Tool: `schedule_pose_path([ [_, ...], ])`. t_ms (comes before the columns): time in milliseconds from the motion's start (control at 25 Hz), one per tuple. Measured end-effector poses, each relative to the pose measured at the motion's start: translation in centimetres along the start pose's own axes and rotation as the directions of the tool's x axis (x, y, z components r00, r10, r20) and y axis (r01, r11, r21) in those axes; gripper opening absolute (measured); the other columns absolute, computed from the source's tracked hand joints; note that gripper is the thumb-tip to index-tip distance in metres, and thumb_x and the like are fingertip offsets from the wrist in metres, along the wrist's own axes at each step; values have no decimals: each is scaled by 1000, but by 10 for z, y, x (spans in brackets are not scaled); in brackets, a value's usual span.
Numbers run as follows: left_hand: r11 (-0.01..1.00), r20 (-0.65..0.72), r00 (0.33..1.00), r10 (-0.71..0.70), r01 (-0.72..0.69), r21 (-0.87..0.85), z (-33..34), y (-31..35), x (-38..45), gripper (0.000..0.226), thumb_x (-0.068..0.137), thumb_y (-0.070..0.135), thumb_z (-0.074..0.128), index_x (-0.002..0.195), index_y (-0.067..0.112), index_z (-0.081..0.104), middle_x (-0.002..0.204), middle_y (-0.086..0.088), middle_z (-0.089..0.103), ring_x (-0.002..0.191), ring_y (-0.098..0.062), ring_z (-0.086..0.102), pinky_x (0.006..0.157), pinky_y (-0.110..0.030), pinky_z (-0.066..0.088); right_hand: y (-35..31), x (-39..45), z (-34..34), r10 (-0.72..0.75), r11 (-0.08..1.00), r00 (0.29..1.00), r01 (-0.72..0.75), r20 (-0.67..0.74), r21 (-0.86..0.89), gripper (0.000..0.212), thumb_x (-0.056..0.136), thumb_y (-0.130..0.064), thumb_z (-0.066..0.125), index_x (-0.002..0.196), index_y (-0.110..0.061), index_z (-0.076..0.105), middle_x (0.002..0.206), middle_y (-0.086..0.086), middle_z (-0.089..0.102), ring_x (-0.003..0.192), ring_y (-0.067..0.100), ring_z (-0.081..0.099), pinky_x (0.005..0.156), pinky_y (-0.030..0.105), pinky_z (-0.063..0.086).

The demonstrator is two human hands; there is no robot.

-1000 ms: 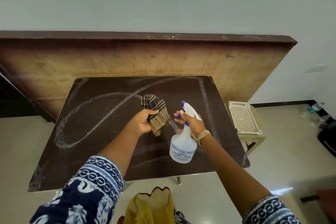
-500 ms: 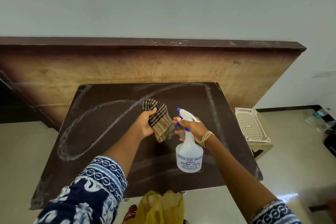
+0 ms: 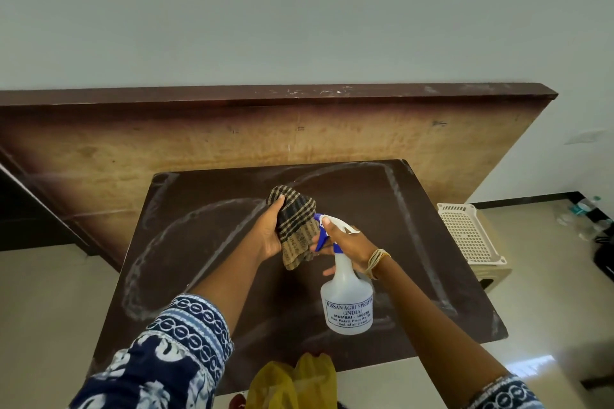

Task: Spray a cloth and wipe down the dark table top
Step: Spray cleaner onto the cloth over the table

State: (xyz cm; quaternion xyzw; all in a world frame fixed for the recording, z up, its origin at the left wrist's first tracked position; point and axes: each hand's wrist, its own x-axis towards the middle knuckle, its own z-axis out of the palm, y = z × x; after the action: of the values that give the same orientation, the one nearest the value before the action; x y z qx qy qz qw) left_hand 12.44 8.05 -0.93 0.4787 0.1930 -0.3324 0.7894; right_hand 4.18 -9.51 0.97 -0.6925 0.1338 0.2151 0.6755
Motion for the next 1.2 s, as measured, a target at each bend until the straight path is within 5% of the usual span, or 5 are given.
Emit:
schedule_pose_path([
  [280, 997, 5, 1000, 19, -18, -71, -3, 16, -2, 45, 97, 44, 51, 114, 5, 64, 106, -15, 71, 96, -27, 68, 79, -41, 53, -6, 5, 12, -55, 997, 995, 51, -82, -53, 47, 98, -46, 48, 131, -13, 53, 86, 18, 63, 83, 33, 72, 66, 45, 61],
  [440, 995, 6, 1000, 13, -12, -95, -7, 19, 0, 46, 96, 44, 52, 117, 5, 63, 112, -17, 69, 101, -30, 66, 81, -43, 53, -7, 4, 11, -34, 998, 998, 32, -43, -48, 36, 98, -45, 48, 113, -15, 59, 103, 18, 66, 93, 32, 71, 72, 50, 60],
  [600, 995, 1, 1000, 15, -15, -100, -7, 21, 1, 43, 97, 44, 51, 113, 5, 63, 110, -17, 69, 101, -31, 66, 86, -46, 52, -8, 4, 12, -34, 998, 999, 32, -38, -48, 31, 99, -42, 47, 125, -25, 50, 106, 8, 65, 98, 23, 68, 69, 45, 61],
  [840, 994, 1, 1000, 18, -18, -106, -6, 25, 0, 40, 97, 41, 52, 111, 5, 65, 105, -16, 70, 97, -29, 66, 86, -45, 52, -8, 8, 16, -33, 998, 995, 28, -97, -57, 33, 97, -41, 53, 109, -11, 59, 76, 11, 56, 61, 24, 61, 61, 45, 60],
  [1200, 997, 13, 1000, 15, -14, -80, -7, 29, 3, 42, 97, 43, 51, 114, 6, 63, 113, -17, 69, 103, -30, 65, 85, -45, 52, -21, 7, 9, -95, 995, 994, 96, -56, 17, 19, 99, -36, 51, 104, -21, 62, 98, 13, 66, 88, 28, 70, 67, 47, 60],
])
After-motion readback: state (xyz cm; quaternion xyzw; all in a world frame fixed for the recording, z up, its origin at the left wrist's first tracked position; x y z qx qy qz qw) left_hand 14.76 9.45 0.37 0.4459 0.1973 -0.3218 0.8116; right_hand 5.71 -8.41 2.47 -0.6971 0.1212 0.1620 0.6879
